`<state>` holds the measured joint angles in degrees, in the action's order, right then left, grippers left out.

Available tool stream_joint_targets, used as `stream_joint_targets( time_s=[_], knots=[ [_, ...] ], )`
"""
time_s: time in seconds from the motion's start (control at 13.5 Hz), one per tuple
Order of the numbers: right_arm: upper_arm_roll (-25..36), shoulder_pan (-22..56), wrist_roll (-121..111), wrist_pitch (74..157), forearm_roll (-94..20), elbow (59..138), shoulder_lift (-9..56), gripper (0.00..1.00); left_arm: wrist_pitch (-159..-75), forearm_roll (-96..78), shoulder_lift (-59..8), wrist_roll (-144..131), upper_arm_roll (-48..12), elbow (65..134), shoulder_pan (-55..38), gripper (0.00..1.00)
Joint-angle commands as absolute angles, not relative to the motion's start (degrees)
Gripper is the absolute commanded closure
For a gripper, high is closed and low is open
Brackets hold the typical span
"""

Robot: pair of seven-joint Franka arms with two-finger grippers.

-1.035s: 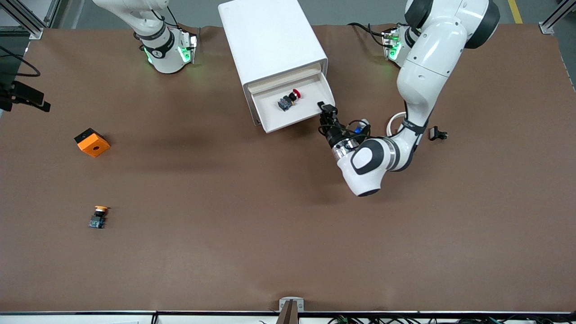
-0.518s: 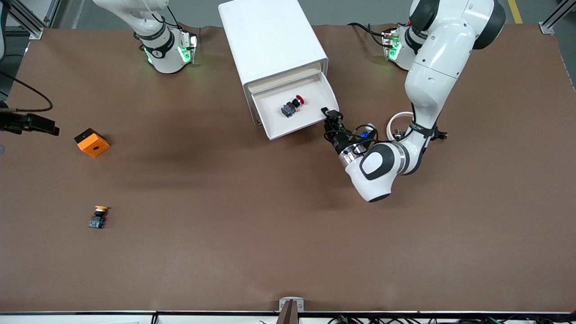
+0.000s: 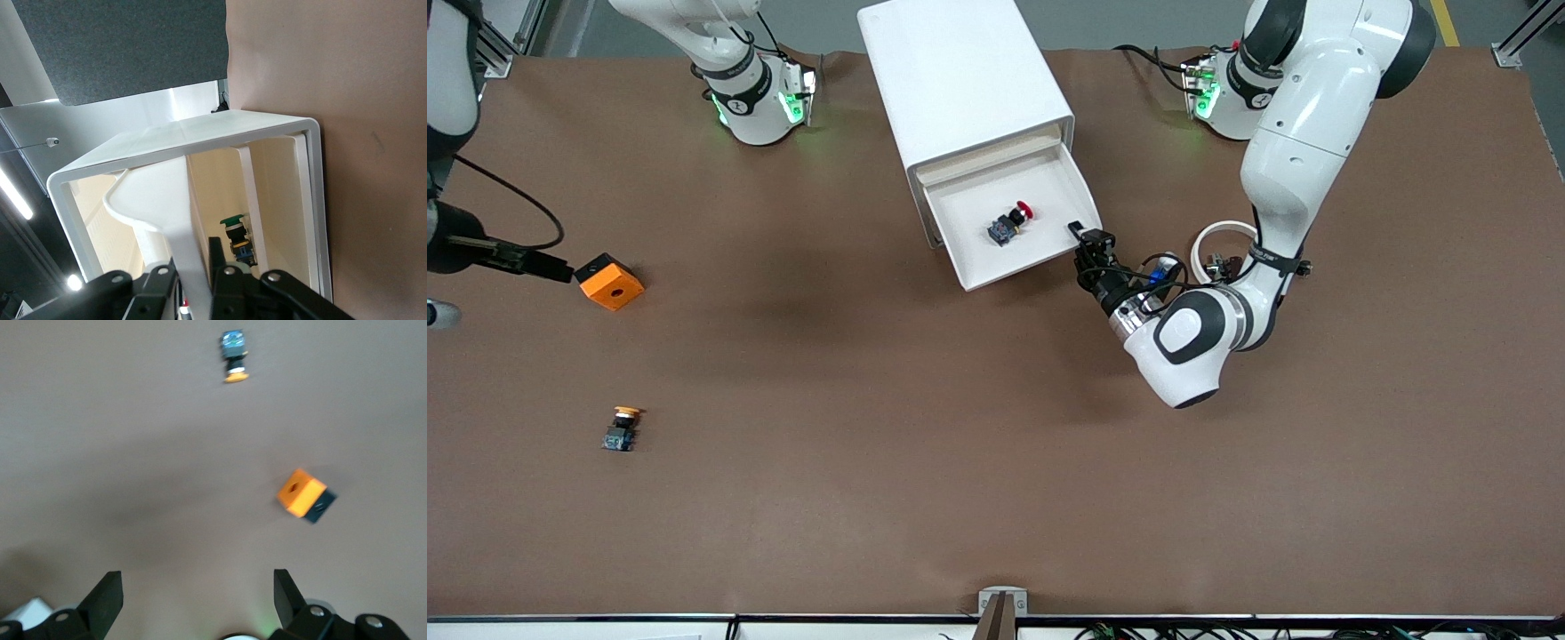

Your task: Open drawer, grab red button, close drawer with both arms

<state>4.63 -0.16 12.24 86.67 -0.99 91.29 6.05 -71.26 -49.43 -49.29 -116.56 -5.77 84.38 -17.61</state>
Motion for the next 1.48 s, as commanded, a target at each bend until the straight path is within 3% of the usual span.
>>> stream_joint_targets(
  time_s=[0.0, 0.3, 0.67, 1.11, 1.41],
  knots=[
    [4.6, 1.2, 21.9, 85.6, -6.1, 93.0, 2.4, 0.00, -70.2, -49.9, -49.4, -116.1, -5.7, 83.3, -16.7, 0.00],
    [4.7, 13.4, 40.9, 86.6, -6.2, 92.8, 1.7, 0.00, -71.4, -49.7, -49.3, -113.3, -4.9, 82.0, -16.7, 0.00],
    [4.7, 26.7, 63.0, 93.6, -6.2, 93.0, 3.6, 0.00, -71.6, -46.1, -48.4, -100.7, -4.8, 78.8, -16.7, 0.00],
    [4.7, 42.2, 81.8, 104.8, -6.0, 92.6, 14.0, 0.00, -78.7, -39.2, -44.4, -75.4, -4.7, 76.0, -15.3, 0.00],
    [4.8, 47.3, 87.2, 112.7, -5.1, 92.4, 21.1, 0.00, -89.3, -34.4, -43.9, -59.1, -3.5, 75.6, -15.8, 0.00]
  ],
)
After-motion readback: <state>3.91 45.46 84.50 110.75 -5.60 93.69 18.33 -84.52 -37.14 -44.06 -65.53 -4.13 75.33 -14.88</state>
